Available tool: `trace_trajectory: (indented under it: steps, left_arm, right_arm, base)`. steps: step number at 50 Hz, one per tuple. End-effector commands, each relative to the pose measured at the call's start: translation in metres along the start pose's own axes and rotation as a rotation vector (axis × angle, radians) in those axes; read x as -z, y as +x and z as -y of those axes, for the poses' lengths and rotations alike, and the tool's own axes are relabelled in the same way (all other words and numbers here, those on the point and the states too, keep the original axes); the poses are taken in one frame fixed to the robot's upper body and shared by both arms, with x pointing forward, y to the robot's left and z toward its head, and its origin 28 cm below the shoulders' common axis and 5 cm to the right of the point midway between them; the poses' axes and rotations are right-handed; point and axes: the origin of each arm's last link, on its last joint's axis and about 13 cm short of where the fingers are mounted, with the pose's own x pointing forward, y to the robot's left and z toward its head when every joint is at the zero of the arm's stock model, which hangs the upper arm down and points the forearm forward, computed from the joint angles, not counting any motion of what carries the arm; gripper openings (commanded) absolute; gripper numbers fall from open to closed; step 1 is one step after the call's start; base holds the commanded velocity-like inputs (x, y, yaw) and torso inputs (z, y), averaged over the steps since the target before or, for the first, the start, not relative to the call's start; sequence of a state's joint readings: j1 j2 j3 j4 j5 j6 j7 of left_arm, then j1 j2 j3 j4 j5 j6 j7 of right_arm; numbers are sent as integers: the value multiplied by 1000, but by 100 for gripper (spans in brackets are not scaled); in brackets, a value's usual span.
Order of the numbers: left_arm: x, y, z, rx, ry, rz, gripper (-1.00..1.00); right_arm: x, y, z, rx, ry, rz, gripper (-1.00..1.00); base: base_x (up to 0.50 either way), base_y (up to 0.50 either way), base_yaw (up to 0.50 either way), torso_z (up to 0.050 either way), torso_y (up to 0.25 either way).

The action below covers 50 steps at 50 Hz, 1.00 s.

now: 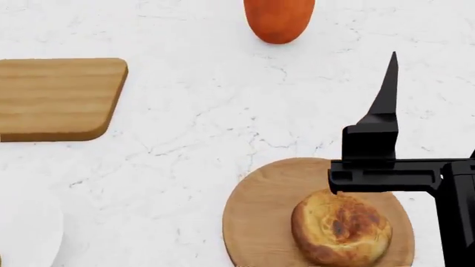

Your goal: Place all breads on the cutting board.

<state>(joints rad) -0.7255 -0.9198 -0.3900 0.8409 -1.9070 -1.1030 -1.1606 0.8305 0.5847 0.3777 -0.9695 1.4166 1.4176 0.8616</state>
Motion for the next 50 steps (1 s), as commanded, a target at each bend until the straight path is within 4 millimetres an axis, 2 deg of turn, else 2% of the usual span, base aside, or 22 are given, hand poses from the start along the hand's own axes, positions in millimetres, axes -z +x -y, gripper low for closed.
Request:
trace_trajectory:
  steps: [1,15,16,19,34,39,45,48,50]
  left_arm:
    - [0,0,1,3,4,1,100]
    - [2,1,0,-7,3,-8,100]
    - [2,1,-1,-7,2,-8,100]
    - [3,1,-1,-6,2,-11,100]
    - [1,-1,-1,-10,0,0,100]
    - [4,-2,-1,-10,-2,-6,100]
    - [3,-1,-1,-12,2,-6,100]
    - [7,-1,0,-10,4,-13,100]
    - [6,-1,0,-8,4,-14,100]
  right_arm:
    - [0,0,1,8,-24,-3,100]
    - [0,1,1,6,-51,-24,100]
    - [2,0,2,-24,0,-65,100]
    - [7,-1,3,-10,-17,-73,100]
    - [1,0,5,-7,-19,-60,100]
    - [-5,-3,14,-59,-28,-142,100]
    - [-10,5,23,-140,-36,-327,100]
    - [-13,8,27,-150,-88,-352,100]
    - [-16,8,30,-165,-45,-397,100]
  base:
    - [500,0,0,0,0]
    - [464,0,0,0,2]
    - [234,0,0,0,0]
    - [0,0,0,0,0]
    - [120,0,0,0,0]
    - [18,0,0,0,0]
    - [0,0,0,0,0]
    - [0,0,0,0,0]
    - [0,0,0,0,0]
